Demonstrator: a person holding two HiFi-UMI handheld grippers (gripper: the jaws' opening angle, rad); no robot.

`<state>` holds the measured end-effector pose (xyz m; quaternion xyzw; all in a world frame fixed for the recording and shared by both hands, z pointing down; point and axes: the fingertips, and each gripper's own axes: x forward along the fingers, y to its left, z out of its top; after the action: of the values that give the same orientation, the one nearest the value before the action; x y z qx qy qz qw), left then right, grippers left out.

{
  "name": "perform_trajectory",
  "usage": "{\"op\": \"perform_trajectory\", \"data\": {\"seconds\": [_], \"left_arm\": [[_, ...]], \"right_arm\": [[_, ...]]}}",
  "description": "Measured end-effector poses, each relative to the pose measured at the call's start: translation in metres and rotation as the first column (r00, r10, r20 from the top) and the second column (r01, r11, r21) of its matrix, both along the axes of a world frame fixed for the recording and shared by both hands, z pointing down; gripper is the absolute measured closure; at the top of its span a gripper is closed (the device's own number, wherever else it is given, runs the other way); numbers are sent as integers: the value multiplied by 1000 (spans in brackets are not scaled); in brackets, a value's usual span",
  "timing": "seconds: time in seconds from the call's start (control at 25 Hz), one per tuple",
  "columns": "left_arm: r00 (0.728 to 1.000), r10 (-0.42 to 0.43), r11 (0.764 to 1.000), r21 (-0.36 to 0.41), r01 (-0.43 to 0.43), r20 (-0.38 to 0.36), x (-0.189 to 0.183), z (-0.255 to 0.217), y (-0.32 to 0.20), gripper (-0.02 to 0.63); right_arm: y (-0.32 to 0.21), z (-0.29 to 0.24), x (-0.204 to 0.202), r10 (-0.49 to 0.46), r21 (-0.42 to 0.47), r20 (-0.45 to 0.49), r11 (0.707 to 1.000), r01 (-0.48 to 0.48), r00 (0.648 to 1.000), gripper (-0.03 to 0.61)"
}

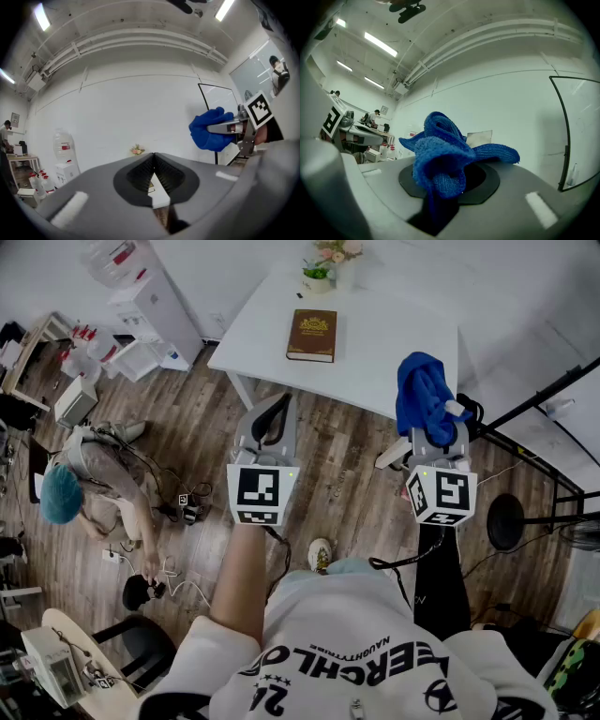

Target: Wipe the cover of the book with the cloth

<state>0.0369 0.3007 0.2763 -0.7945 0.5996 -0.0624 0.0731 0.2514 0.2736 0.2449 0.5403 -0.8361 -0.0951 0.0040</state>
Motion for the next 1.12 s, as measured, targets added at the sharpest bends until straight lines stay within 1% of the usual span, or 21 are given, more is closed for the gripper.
{"op": "perform_trajectory", "data": {"seconds": [0.24, 0.44, 0.56, 0.68, 0.72, 0.8, 0.84, 1.12], "left_arm": [[1000, -1, 1000, 6, 1, -1, 10, -4, 12, 555], [1000, -10, 999, 35, 10, 14, 9, -13, 18, 555], [1000, 18, 999, 42, -18, 3, 12, -14, 19, 554], [999, 54, 998, 31, -54, -6, 19, -10, 19, 529], [998, 66, 998, 26, -66, -11, 21, -10, 17, 509], [996, 86, 996, 17, -86, -18, 25, -9, 14, 446], [996, 92, 996, 15, -91, -20, 26, -8, 12, 436], [996, 83, 997, 10, -83, -22, 27, -3, -20, 437]], "right_arm": [[11, -1, 9, -1, 2, 6, 1000, 1, 1000, 480], [20, -6, 7, -22, 22, 11, 1000, 22, 1000, 480], [23, -6, 5, -17, 26, -10, 1000, 17, 1000, 480], [24, -3, 5, -15, 19, -23, 1000, 16, 1000, 480], [24, -2, 6, -15, 16, -23, 1000, 15, 1000, 480], [21, -1, 7, -12, 16, -19, 1000, 13, 1000, 480], [19, -2, 8, -10, 18, -17, 1000, 11, 1000, 480], [-14, -3, 9, -31, 26, -5, 999, 31, 1000, 480]]}}
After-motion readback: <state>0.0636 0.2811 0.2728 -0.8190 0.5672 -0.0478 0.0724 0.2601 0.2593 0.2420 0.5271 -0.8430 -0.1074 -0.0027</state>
